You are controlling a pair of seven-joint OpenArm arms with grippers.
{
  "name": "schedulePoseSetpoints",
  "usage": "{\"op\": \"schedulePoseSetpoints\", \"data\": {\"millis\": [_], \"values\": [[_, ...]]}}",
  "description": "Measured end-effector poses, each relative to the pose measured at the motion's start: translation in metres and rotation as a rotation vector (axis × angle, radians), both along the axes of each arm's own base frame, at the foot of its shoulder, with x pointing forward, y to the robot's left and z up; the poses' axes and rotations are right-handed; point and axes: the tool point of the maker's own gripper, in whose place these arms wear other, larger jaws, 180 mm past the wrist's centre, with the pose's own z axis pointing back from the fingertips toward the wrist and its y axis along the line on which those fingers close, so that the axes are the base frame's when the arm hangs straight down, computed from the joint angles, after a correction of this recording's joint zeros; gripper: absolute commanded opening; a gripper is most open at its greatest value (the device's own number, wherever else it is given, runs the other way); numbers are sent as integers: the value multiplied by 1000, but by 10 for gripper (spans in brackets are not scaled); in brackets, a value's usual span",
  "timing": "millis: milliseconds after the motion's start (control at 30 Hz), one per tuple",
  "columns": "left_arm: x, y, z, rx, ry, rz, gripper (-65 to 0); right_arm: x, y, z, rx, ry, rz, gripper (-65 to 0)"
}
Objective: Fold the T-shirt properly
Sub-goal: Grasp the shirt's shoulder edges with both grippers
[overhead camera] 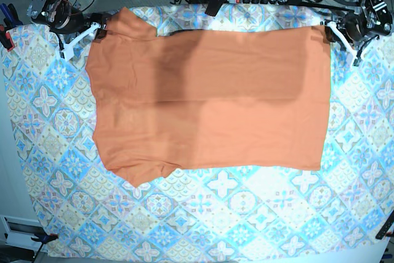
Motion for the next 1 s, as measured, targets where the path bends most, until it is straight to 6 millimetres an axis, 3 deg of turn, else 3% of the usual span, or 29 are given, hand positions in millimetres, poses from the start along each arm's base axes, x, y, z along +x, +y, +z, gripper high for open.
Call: {"op": "schedulePoseSetpoints", "data": {"millis": [300, 467, 700, 1000], "values": [[0, 0, 0, 0, 0, 0, -418, -6, 1, -2, 4, -28, -7, -331], [0, 0, 0, 0, 0, 0, -417, -7, 12, -1, -9, -17, 185, -330], [0, -1, 0, -1, 1, -5, -417, -8, 16, -1, 0, -18, 214, -330], [16, -43, -11, -55, 4, -124, -417, -8, 24, -3, -7, 2, 275, -330]]}}
